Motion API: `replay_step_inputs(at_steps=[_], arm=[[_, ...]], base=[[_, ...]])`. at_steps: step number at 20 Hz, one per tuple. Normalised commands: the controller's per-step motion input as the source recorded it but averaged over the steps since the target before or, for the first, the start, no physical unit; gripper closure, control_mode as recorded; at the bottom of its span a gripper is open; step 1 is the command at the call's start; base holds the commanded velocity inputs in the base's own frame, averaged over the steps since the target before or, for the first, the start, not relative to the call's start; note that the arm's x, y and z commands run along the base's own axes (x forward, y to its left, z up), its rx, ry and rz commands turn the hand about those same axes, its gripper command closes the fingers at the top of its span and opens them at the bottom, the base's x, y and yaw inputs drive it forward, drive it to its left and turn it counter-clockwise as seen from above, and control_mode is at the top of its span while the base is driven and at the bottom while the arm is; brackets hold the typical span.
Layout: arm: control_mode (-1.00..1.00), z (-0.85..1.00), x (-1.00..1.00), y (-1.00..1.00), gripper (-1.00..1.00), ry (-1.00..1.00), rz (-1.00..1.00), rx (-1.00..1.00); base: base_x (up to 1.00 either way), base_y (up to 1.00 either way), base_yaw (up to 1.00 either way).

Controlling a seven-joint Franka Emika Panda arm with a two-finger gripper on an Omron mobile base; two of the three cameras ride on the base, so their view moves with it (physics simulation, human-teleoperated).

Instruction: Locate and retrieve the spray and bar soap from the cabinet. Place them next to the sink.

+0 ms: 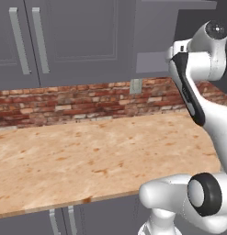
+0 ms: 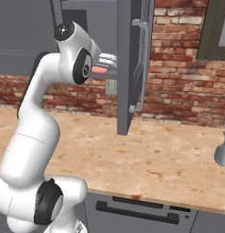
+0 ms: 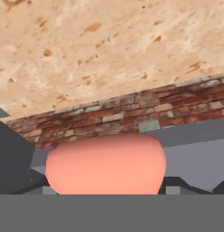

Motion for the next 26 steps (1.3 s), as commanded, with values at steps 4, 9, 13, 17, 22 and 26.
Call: replay_step_inputs(at_steps=[4, 9, 13, 17, 22, 26], arm=[[-1.00, -0.03, -1.00, 0.00, 1.00, 0.00, 0.00, 0.00], [-1.00, -0.17, -1.00, -0.08, 1.00, 0.00, 0.01, 0.00], [-1.00, -0.26, -1.00, -0.10, 1.00, 0.00, 0.01, 0.00], [-1.00, -0.38, -1.00, -0.09, 1.00, 0.03, 0.00, 0.00], [-1.00, -0.40, -1.00, -0.09, 1.00, 0.04, 0.00, 0.00], [-1.00, -0.29, -0.97, 0.00, 1.00, 0.06, 0.00, 0.00]], base=[[0.00, 0.00, 0.00], [0.00, 0.00, 0.00], [0.00, 0.00, 0.00], [0.00, 0.00, 0.00], [0.00, 0.00, 0.00], [0.00, 0.00, 0.00]])
